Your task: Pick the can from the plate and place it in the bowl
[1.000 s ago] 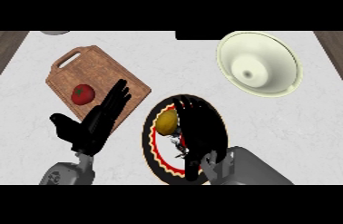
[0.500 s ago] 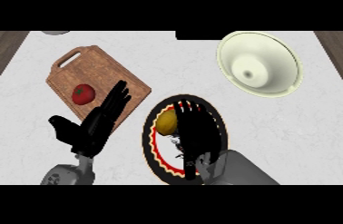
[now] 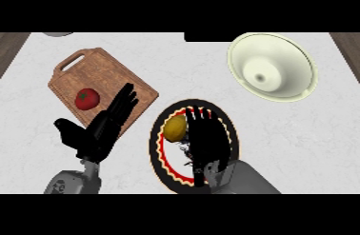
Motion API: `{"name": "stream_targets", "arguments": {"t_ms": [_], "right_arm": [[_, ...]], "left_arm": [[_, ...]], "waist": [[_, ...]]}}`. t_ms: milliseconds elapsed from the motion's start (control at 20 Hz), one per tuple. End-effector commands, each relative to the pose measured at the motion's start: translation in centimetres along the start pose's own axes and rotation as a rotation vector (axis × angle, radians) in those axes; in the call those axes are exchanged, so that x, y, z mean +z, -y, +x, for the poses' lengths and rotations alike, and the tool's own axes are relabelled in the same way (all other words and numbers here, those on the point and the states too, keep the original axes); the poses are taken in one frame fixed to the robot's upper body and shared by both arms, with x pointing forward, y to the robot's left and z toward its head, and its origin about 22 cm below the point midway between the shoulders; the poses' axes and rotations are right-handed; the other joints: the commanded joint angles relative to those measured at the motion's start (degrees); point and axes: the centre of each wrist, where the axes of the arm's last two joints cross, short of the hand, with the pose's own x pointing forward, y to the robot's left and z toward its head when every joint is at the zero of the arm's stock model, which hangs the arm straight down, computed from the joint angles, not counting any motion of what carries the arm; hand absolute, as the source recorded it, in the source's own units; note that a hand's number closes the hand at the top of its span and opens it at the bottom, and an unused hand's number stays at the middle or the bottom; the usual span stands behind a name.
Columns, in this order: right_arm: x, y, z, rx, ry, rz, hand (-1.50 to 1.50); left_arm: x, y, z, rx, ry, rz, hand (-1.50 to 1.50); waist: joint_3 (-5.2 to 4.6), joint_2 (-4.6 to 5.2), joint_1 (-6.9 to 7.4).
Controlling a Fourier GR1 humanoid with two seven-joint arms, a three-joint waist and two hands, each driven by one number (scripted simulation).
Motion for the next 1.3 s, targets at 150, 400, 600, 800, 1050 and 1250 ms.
{"name": "stream_targets", "arguments": {"t_ms": [150,400,600,800,1050,1250], "right_arm": [[-0.1,-1.1,0.5,-0.013,-0.07,-0.002,-1.5],[-1.5,-0.8,0.4,0.004,-0.078,-0.003,-1.5],[-1.9,-3.4,0.0,-0.007,0.042,-0.059,1.5],[-1.8,-1.9,-0.3,0.012,0.056,-0.063,1.5],[-1.5,-2.2,-0.3,0.049,0.078,-0.063,1.5],[-2.0,-3.1,0.1,0.073,0.072,-0.117,1.5]], "left_arm": [[-0.7,-1.1,2.0,0.006,0.008,0.011,0.0],[0.3,-0.5,1.3,0.004,-0.003,-0.006,0.0],[-0.2,-1.8,1.4,-0.011,0.002,-0.009,0.0],[-0.4,-1.4,0.2,-0.007,-0.015,-0.006,0.0],[-0.3,-0.8,0.6,0.015,0.001,-0.007,0.0],[0.4,-1.6,0.6,0.015,-0.011,-0.002,0.0]], "waist": [[0.01,0.01,0.05],[0.01,0.02,0.19],[0.01,0.05,0.12],[0.0,0.03,0.01],[0.0,0.01,0.03],[0.01,0.01,0.16]]}}
